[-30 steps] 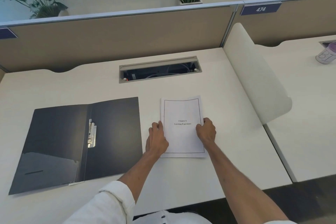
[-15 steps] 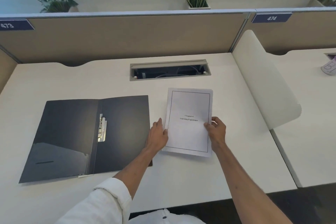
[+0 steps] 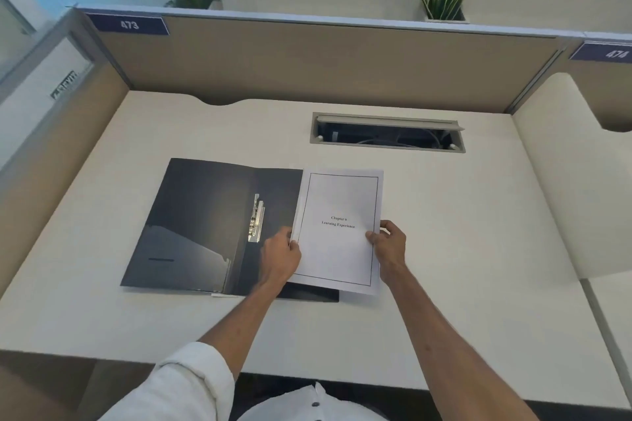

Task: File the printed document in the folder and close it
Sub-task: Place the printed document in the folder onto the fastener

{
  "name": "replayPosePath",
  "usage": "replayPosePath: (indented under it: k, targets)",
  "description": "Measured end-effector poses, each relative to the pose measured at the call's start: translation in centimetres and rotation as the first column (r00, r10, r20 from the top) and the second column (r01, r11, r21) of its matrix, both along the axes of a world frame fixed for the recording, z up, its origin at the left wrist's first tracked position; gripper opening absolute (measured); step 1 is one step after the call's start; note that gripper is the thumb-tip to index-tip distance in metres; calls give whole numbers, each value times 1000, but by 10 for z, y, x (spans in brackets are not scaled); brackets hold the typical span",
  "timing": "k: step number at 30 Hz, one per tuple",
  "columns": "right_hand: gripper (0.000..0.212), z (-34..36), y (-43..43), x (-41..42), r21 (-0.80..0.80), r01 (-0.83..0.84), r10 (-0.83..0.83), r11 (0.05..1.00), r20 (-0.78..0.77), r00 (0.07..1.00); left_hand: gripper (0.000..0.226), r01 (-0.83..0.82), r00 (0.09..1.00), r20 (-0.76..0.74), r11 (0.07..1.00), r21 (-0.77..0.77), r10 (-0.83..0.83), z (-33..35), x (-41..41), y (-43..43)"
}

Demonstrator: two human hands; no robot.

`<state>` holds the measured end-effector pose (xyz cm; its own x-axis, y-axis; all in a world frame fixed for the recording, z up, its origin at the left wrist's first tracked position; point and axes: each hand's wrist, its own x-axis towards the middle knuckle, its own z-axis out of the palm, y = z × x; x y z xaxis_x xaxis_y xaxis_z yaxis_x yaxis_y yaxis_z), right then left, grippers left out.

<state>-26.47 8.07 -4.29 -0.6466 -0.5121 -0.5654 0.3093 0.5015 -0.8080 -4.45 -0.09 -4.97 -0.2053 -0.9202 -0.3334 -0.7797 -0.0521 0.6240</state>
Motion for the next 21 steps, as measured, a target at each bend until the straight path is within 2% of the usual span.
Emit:
replayPosePath:
  k: [8, 16, 21]
  targets:
    - [30, -10, -35, 51, 49, -58, 57, 997, 29, 998, 37, -126, 992, 24, 991, 36, 125, 0, 59, -15]
    - [37, -15, -55, 78, 108, -77, 77, 991, 5, 997, 35, -31, 991, 133, 999, 22, 28, 0, 88, -29]
    - [25, -17, -61, 83, 172, -123, 139, 977, -85, 987, 33, 27, 987, 158, 999, 25, -31, -3, 97, -35]
